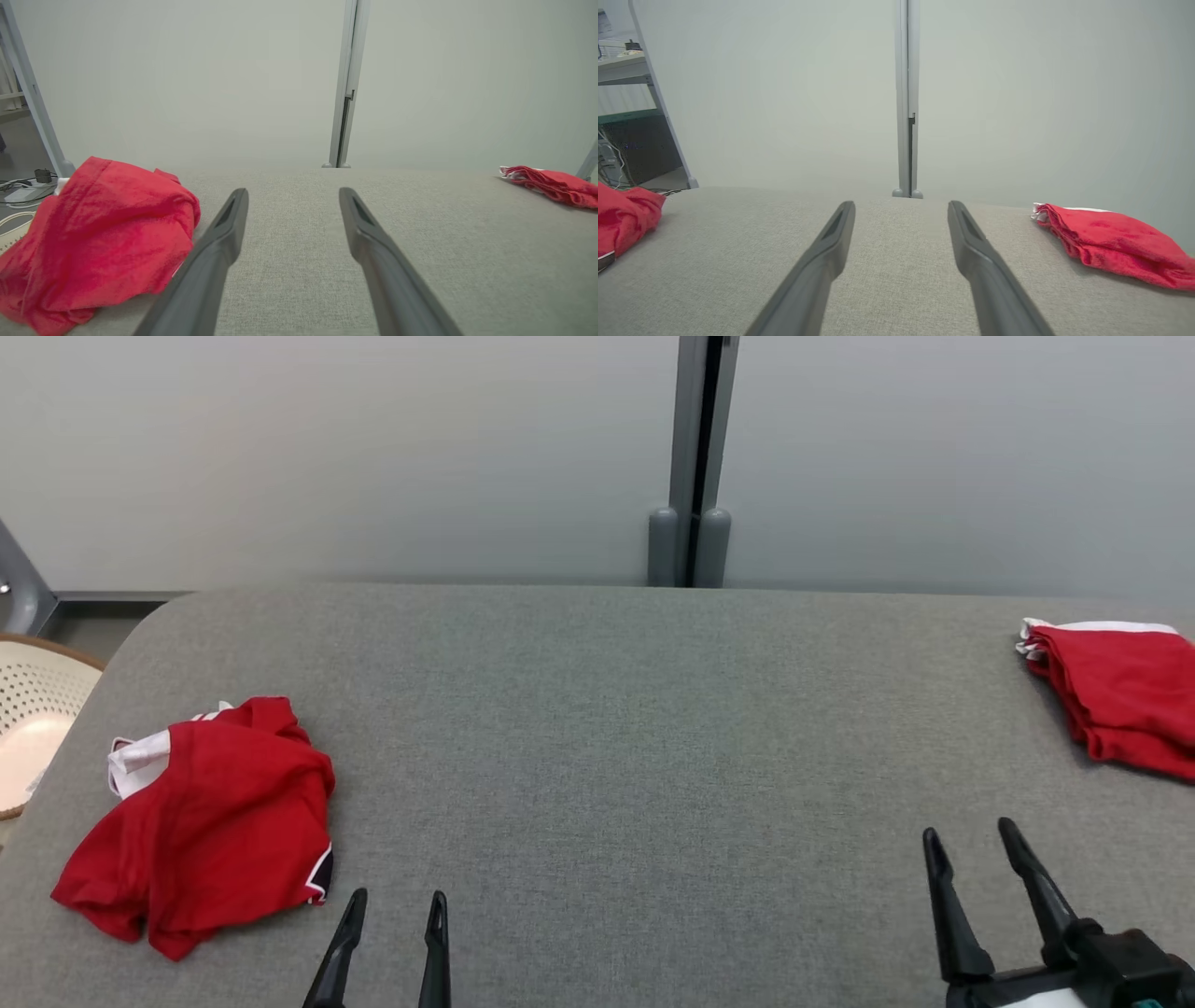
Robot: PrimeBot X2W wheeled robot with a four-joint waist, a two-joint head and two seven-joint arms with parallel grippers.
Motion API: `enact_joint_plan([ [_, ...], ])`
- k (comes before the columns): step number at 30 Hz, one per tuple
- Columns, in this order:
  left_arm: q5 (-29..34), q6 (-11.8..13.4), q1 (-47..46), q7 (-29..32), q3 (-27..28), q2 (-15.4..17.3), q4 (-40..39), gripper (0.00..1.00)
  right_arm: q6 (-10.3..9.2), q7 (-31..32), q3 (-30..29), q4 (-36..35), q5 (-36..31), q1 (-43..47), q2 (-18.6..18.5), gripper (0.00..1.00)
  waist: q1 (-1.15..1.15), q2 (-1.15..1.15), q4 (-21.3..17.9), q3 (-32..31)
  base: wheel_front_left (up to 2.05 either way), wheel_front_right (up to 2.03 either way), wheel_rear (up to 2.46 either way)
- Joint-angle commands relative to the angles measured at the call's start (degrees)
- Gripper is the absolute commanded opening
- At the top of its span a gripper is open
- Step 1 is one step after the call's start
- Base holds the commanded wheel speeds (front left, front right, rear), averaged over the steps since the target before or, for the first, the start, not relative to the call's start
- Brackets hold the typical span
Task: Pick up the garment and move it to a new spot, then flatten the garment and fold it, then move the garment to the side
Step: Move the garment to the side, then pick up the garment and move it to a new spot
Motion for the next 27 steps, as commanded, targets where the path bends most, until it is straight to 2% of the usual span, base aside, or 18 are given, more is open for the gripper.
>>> enact_joint_plan([
  [1,0.43,-0.64,1.04,0.00,0.36,0.09,0.40,1.00,-0.14,-0.04,-1.54,-1.99,-0.54,1.46,0.48,1.00,0.00,0.00,-1.10,-1.39,0.00,0.00,0.00],
  [9,1.42,-0.58,2.18,0.01,0.79,0.12,1.46,1.00,-0.14,-0.05,-3.73,-4.87,-1.24,3.18,2.30,1.00,0.00,0.00,-1.66,-2.33,0.00,0.00,0.00],
  [27,3.28,-0.11,0.09,0.01,0.50,0.10,1.48,1.00,-0.14,-0.05,-2.16,-3.07,0.15,3.99,1.90,1.00,0.00,0.00,-1.71,-2.97,0.00,0.00,0.00],
])
